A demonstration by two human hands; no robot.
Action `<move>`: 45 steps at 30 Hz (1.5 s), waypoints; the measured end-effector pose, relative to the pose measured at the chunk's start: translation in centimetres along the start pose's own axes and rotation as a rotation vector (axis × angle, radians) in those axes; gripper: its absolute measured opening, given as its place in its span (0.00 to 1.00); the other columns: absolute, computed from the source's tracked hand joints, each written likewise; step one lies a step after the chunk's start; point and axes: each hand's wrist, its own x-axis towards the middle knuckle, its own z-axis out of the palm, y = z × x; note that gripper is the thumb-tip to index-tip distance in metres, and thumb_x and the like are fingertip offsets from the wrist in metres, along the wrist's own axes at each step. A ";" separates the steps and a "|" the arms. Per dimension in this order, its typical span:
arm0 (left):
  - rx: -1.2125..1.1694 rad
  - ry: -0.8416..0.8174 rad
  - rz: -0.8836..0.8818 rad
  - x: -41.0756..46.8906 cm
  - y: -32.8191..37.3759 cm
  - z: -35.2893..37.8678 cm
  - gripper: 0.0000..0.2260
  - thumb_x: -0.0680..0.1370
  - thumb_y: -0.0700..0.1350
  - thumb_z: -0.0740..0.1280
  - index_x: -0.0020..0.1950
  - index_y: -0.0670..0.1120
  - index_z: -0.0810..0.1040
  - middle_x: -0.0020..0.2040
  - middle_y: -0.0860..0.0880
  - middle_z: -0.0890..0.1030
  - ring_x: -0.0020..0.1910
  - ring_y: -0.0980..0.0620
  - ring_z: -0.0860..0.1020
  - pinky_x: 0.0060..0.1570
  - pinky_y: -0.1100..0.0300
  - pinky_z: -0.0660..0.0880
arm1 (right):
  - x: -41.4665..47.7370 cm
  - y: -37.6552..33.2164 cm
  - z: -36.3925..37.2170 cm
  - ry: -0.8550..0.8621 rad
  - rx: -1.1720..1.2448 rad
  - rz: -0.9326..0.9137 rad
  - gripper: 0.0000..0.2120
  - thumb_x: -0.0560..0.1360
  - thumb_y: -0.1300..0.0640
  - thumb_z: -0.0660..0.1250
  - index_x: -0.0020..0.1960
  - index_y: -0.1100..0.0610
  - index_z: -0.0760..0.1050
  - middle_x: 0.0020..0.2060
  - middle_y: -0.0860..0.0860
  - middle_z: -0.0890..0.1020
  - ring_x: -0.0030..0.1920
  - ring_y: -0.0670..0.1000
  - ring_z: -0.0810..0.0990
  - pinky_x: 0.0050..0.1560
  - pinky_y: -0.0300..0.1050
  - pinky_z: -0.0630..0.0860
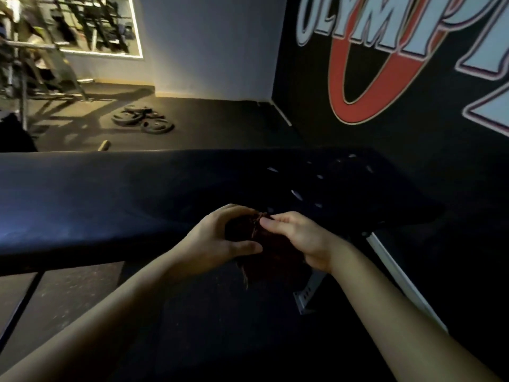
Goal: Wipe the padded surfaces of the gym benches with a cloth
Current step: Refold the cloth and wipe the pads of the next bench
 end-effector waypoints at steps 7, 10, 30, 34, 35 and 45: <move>-0.136 -0.050 -0.047 4.5 2.5 1.3 0.10 0.76 0.54 0.74 0.51 0.49 0.86 0.49 0.50 0.87 0.50 0.54 0.85 0.58 0.51 0.81 | -3.0 0.2 -4.6 0.056 0.058 -0.029 0.17 0.79 0.55 0.71 0.65 0.60 0.79 0.59 0.61 0.83 0.62 0.62 0.82 0.70 0.62 0.73; -0.331 -0.089 -0.131 6.0 2.9 1.0 0.16 0.78 0.57 0.70 0.52 0.44 0.86 0.50 0.45 0.87 0.52 0.47 0.85 0.61 0.47 0.80 | -3.4 0.3 -6.4 0.146 0.008 -0.031 0.15 0.78 0.60 0.71 0.64 0.61 0.79 0.58 0.61 0.84 0.61 0.61 0.82 0.70 0.63 0.72; -0.765 -0.207 -0.219 15.3 2.4 -0.1 0.13 0.79 0.47 0.69 0.55 0.38 0.83 0.50 0.40 0.82 0.50 0.45 0.82 0.49 0.56 0.83 | 0.7 -2.8 -13.4 0.102 -0.015 -0.206 0.14 0.78 0.64 0.70 0.62 0.65 0.79 0.58 0.66 0.82 0.60 0.65 0.81 0.65 0.56 0.77; -0.664 -0.280 -0.128 17.6 3.4 0.1 0.08 0.77 0.43 0.73 0.54 0.43 0.80 0.52 0.42 0.81 0.47 0.47 0.81 0.46 0.54 0.79 | 2.1 -3.7 -17.6 0.054 0.050 -0.194 0.11 0.78 0.67 0.68 0.59 0.67 0.80 0.52 0.61 0.84 0.53 0.58 0.84 0.55 0.48 0.80; -0.631 -0.311 -0.132 18.3 3.7 0.4 0.14 0.75 0.43 0.73 0.59 0.43 0.80 0.56 0.41 0.82 0.50 0.45 0.82 0.47 0.54 0.79 | 2.3 -4.1 -18.8 0.023 0.035 -0.191 0.11 0.78 0.67 0.67 0.60 0.67 0.79 0.52 0.59 0.84 0.53 0.57 0.84 0.54 0.46 0.80; -0.460 -0.366 -0.137 23.4 8.4 4.4 0.05 0.75 0.38 0.73 0.47 0.46 0.80 0.43 0.42 0.82 0.40 0.45 0.82 0.37 0.56 0.80 | 4.2 -7.5 -29.1 -0.300 -0.269 -0.083 0.10 0.77 0.67 0.67 0.57 0.62 0.81 0.53 0.55 0.85 0.58 0.55 0.83 0.61 0.48 0.77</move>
